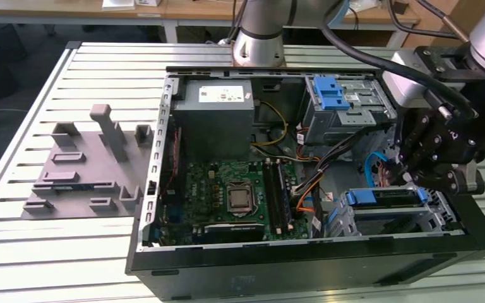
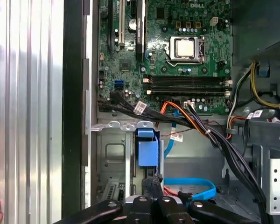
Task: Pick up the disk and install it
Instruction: 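Insert the first disk wire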
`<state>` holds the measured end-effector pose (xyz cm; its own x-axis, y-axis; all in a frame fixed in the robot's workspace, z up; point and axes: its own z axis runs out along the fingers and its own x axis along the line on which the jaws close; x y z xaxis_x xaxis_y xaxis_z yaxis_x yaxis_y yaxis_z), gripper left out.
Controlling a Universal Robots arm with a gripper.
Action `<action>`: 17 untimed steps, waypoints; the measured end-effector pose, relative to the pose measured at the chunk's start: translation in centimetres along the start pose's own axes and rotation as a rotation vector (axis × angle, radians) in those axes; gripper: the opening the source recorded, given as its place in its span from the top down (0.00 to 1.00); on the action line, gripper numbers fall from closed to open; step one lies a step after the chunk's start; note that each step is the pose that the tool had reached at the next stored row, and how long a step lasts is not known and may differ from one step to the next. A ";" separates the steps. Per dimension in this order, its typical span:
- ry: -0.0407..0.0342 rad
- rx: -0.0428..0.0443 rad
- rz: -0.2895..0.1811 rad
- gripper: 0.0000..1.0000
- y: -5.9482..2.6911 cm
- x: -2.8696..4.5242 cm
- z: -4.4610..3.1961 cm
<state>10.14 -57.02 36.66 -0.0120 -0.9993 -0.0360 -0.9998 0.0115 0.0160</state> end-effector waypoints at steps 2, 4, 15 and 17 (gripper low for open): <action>0.0000 0.0000 0.000 0.89 -0.28 -0.13 0.01; 0.0000 0.0000 0.000 0.89 -0.48 -0.27 0.01; 0.0000 0.0000 0.000 0.89 -1.23 -1.59 0.04; -0.0001 0.0000 0.000 0.89 -1.37 -1.76 0.05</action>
<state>11.53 -55.27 36.65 -0.0121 -0.9993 -0.0360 -0.9998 0.0115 0.0160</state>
